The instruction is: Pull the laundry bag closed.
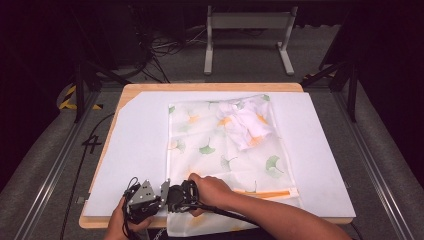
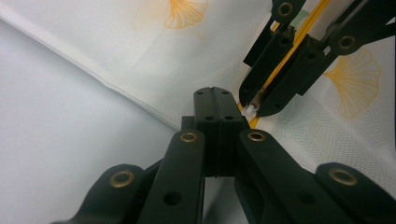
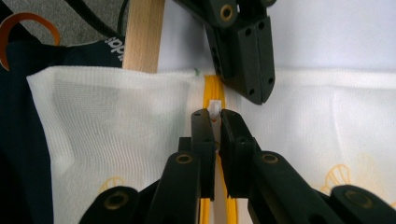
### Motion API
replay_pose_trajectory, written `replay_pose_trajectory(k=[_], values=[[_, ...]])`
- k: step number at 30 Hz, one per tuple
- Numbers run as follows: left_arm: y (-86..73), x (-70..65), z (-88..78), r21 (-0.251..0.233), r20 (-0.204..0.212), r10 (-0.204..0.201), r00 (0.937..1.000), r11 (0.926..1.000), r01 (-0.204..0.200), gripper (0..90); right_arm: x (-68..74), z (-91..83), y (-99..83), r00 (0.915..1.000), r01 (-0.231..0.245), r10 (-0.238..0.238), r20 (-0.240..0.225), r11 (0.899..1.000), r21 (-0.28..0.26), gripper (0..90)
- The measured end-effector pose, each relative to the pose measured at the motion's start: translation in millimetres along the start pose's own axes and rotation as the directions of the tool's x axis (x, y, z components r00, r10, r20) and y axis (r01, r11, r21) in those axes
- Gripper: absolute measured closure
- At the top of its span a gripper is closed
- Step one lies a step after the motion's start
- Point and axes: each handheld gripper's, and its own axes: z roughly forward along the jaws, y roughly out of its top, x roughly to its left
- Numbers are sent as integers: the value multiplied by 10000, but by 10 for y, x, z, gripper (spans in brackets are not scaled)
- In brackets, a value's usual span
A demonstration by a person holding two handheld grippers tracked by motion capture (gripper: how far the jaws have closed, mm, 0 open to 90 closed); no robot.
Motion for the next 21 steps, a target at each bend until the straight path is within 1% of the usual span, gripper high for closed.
replay_pose_trajectory(k=[3,5,6,8,11,13,14,21], values=[[0,3,-1,16,45,7,10000,10000,-7,900,4,-11,-17,10000,78,-78,27,9999,78,844],[4,2,0,25,31,40,10000,10000,-40,900,1,-16,-36,10000,33,-33,-9,10000,44,844],[10,8,-2,65,21,149,9999,9999,-149,900,-3,-19,-45,10000,27,-27,-39,10000,55,844],[11,6,0,64,24,127,9999,9999,-127,900,-4,-25,-58,10000,16,-16,-33,10000,56,844],[22,7,0,141,58,168,9998,9998,-168,900,-5,-41,-91,10000,19,-19,-16,9999,104,844],[36,10,-1,262,77,275,9996,9993,-277,900,-13,-53,-126,10000,66,-66,-40,9999,94,844],[41,9,-1,306,85,324,9994,9990,-327,900,-8,-60,-138,10000,-26,26,-11,9999,107,844],[48,4,1,344,45,342,9994,9988,-343,900,-10,-86,-223,10000,-75,75,-55,10000,25,844]])
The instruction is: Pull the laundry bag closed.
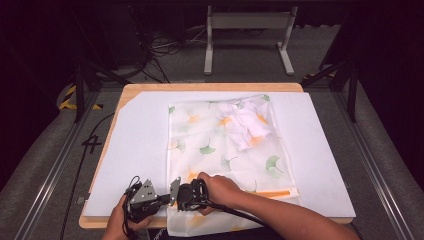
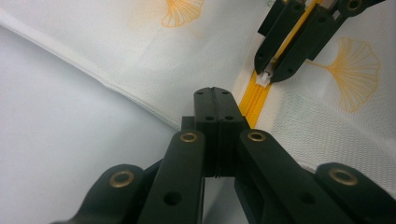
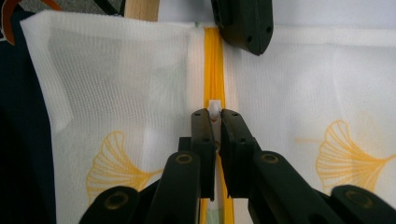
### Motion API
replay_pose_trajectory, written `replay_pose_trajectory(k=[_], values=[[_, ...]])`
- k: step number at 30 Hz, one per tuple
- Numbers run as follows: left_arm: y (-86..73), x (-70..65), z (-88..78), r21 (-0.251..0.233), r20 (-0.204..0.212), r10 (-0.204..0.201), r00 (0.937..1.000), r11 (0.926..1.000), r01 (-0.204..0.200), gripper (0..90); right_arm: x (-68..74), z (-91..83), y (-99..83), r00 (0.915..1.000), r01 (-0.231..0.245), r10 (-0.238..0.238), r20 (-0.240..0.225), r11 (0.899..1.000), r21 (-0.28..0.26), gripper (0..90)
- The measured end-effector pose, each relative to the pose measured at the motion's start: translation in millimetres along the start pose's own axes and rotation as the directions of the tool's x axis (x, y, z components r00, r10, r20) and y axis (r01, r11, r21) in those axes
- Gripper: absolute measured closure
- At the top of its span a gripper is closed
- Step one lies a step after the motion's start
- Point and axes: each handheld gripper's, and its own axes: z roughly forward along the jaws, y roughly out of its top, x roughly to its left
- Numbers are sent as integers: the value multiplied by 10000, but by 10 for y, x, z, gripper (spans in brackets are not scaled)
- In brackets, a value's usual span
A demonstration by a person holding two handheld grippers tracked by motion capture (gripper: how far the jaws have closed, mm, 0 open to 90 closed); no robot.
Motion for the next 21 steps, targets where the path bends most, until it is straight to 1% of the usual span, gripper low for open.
replay_pose_trajectory(k=[5,10,13,16,17,21], values=[[0,-10,0,-6,-84,4,10000,10000,-4,900,-4,-28,-55,9999,-129,130,-70,9999,89,843],[3,-10,1,13,-96,16,10000,10000,-16,900,2,-51,-119,10000,-66,67,-36,9999,102,842],[12,-13,0,92,-143,113,9998,9999,-112,900,-7,-73,-175,9997,-209,211,-149,9997,104,842],[16,-15,0,120,-156,129,9998,9998,-127,900,-13,-83,-202,9997,-191,193,-178,9997,121,842],[14,-14,0,109,-146,119,9998,9999,-118,900,-6,-86,-210,9995,-255,257,-172,9996,95,841],[12,-15,0,98,-149,106,9998,9999,-105,900,-13,-95,-232,9997,-192,194,-176,9998,86,841]])
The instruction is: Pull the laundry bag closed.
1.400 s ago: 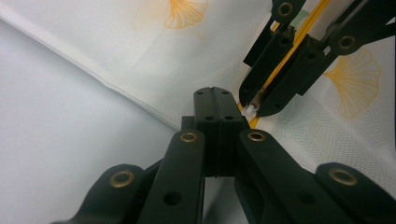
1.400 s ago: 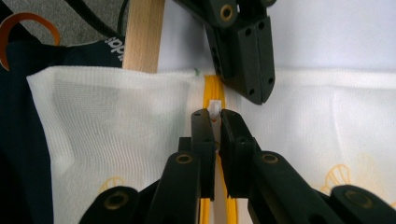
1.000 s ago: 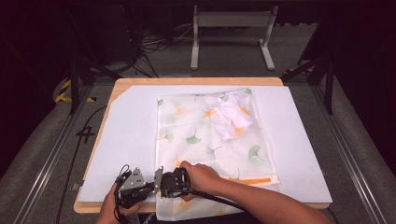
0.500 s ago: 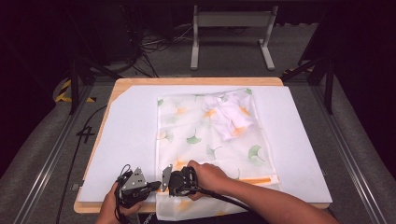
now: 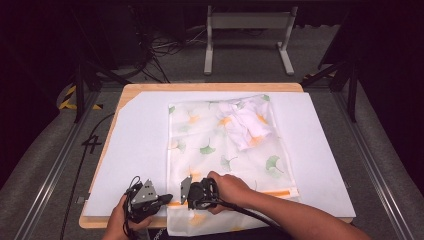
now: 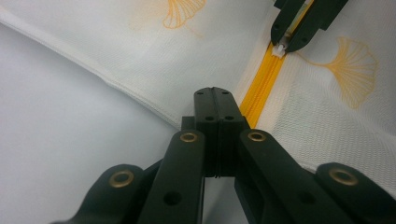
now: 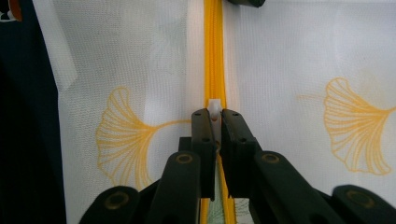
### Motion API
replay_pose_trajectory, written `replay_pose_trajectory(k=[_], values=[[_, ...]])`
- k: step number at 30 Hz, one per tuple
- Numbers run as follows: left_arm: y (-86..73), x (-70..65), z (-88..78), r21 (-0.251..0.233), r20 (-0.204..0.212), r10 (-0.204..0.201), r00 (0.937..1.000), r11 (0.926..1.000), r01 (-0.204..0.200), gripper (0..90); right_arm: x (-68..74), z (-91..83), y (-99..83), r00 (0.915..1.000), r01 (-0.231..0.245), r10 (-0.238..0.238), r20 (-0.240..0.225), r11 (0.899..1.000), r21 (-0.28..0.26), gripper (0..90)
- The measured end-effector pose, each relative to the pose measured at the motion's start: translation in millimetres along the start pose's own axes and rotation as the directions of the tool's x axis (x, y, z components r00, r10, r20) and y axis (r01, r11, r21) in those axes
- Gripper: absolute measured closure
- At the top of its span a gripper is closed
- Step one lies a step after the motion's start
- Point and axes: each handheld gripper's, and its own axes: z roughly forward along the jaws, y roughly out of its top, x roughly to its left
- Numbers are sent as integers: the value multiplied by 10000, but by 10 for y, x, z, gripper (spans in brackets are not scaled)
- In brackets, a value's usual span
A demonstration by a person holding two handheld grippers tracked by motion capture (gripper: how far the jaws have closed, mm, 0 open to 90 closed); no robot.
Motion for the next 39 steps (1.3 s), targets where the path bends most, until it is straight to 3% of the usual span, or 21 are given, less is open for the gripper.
replay_pose_trajectory(k=[13,39], values=[[2,3,0,12,26,-33,10000,10000,32,900,-4,-50,-137,9993,-357,357,-113,9994,0,841],[-4,7,0,-32,44,-61,10000,10000,61,900,6,-154,-357,9991,-432,434,-30,9982,416,841]])
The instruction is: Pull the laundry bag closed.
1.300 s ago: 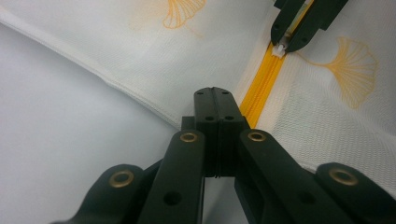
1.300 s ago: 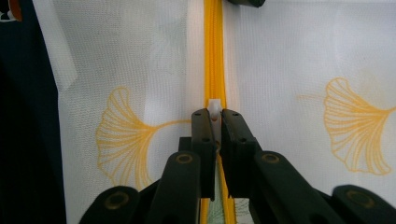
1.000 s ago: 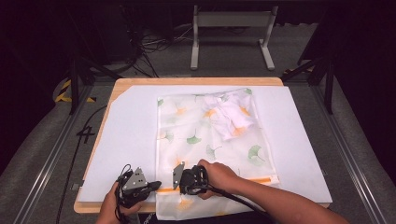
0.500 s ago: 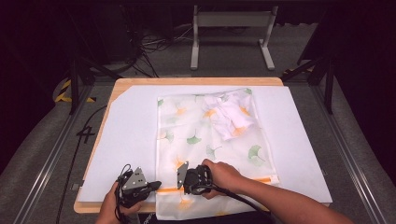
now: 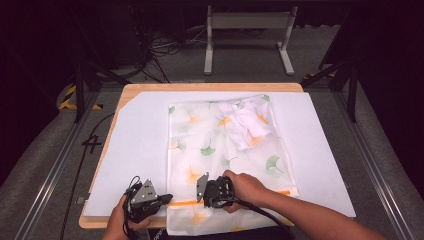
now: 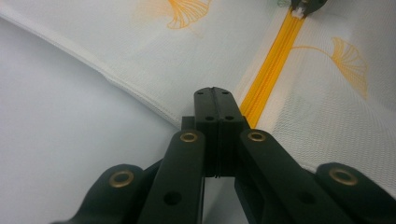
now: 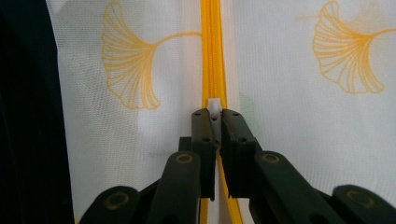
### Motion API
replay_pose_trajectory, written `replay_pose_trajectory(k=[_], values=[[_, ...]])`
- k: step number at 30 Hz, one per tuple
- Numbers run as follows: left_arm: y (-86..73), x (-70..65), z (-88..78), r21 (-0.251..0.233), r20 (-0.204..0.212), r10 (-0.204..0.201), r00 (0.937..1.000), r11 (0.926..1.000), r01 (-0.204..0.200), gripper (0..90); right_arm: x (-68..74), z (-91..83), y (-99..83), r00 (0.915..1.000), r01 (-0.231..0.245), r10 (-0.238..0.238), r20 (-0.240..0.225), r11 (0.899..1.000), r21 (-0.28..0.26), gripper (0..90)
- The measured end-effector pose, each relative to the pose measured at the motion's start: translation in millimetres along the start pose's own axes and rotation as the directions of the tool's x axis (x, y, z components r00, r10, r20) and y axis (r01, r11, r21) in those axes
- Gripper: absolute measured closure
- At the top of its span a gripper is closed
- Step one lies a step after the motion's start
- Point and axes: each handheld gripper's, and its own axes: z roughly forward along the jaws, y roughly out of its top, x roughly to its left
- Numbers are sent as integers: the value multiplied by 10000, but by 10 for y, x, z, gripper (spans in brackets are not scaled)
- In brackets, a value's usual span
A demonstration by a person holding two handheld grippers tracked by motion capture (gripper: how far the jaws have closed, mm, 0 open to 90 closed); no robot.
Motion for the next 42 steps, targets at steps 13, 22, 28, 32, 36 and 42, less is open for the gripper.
replay_pose_trajectory(k=[13,22,28,32,36,42], values=[[0,0,1,-16,1,-2,10000,10000,2,900,12,-45,-114,9999,8,-9,117,10000,99,842],[-4,7,1,-39,62,-87,9999,10000,88,900,7,-79,-199,9999,-88,86,113,9997,218,841],[-4,7,1,-39,61,-73,10000,10000,74,900,3,-95,-254,9997,-192,190,120,9997,154,841],[-4,6,1,-36,54,-62,10000,10000,62,900,-3,-113,-304,9996,-247,245,118,9995,200,841],[-5,7,1,-45,66,-80,9999,10000,80,900,-7,-133,-352,9995,-312,309,113,9992,265,841],[-5,7,1,-51,64,-79,9999,10000,79,900,-7,-152,-410,9991,-404,400,157,9988,272,841]])
